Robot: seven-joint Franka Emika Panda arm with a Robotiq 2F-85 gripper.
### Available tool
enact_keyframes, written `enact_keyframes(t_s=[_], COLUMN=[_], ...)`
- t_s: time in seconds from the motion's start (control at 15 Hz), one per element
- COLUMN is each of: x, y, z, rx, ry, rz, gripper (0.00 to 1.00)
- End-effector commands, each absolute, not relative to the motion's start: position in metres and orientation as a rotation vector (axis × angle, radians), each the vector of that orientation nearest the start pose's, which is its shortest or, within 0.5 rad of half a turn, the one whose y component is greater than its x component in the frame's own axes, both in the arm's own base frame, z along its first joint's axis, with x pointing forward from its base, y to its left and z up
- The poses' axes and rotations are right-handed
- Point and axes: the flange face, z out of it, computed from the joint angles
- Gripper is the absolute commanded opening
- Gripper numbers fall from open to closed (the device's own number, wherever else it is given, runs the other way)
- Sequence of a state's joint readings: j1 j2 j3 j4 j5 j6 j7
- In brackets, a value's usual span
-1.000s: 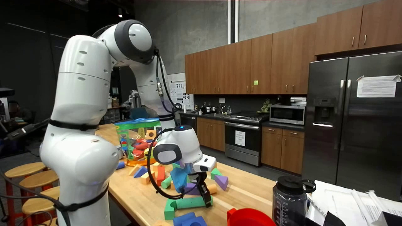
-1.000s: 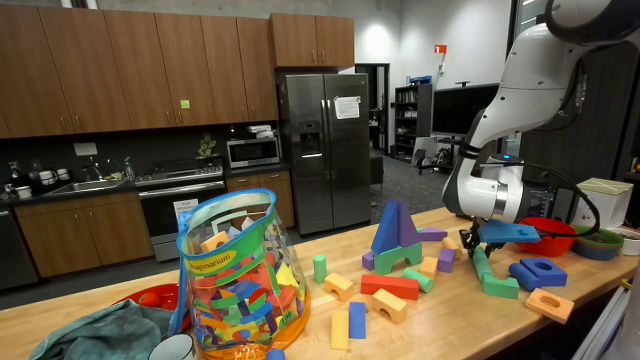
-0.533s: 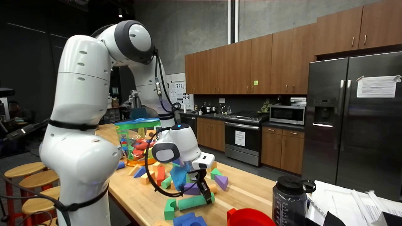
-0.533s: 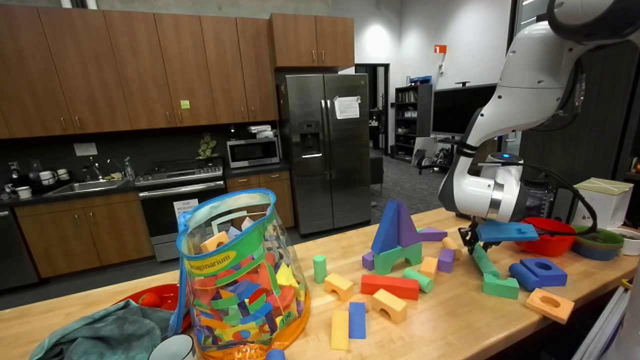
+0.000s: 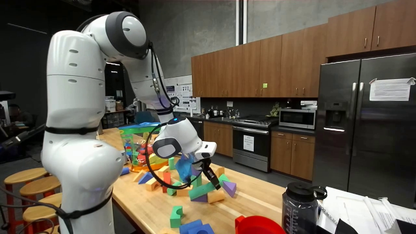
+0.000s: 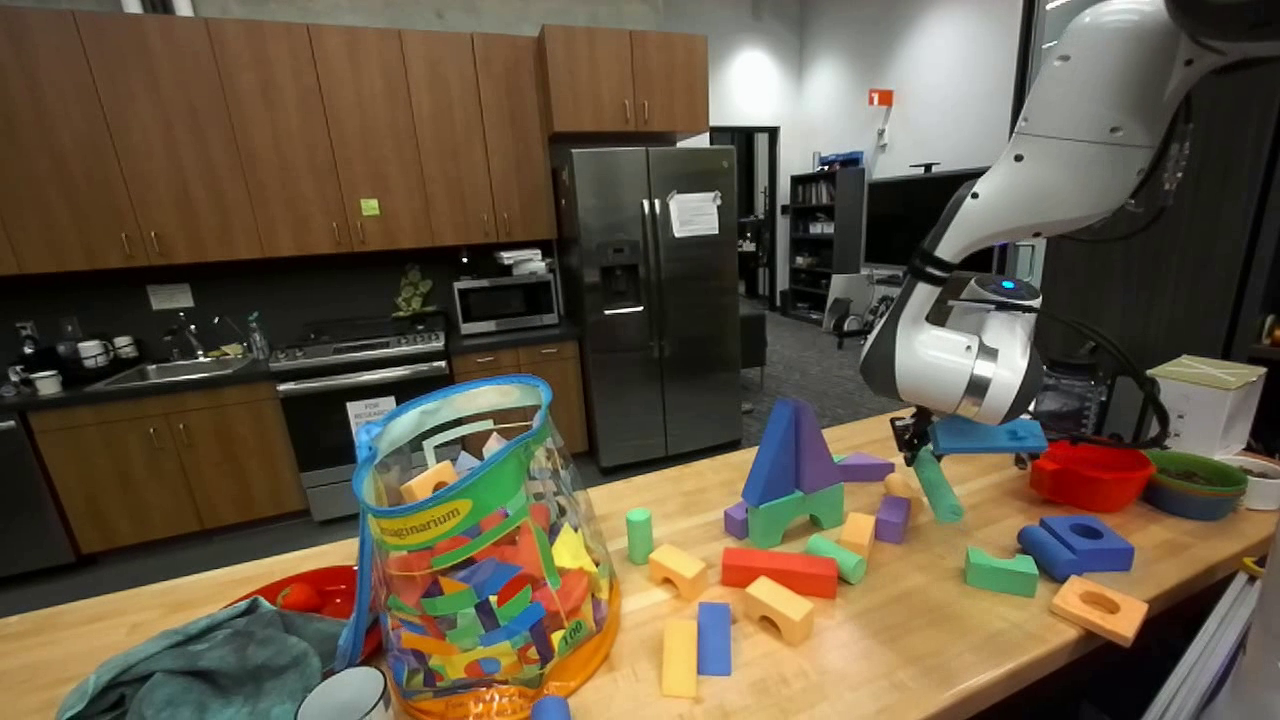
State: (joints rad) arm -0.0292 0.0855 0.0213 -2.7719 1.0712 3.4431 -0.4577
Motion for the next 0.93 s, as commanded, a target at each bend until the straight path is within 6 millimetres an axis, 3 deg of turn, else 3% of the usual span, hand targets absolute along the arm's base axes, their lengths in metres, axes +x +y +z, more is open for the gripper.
enact_keyframes(t_s=[0.0, 0.13, 0.27, 0.33, 0.47, 0.53, 0.67, 0.87], x=[0.363, 0.379, 0.373, 0.381, 0.369, 0.382, 0.371, 0.383], y=[-0.093, -0.094, -0.092, -0.094, -0.097, -0.098, -0.095, -0.091], z=[0.268, 0.277, 0.285, 0.290, 0.304, 0.308, 0.315, 0.324], rx=[-2.955, -2.933, -2.917, -2.911, -2.896, -2.894, -2.882, -2.867], ry=[0.998, 0.991, 0.980, 0.979, 0.965, 0.958, 0.946, 0.933], rz=[-0.914, -0.940, -0.968, -0.990, -1.037, -1.056, -1.081, -1.111], gripper=[0.15, 0.15, 0.15, 0.15, 0.15, 0.15, 0.15, 0.15])
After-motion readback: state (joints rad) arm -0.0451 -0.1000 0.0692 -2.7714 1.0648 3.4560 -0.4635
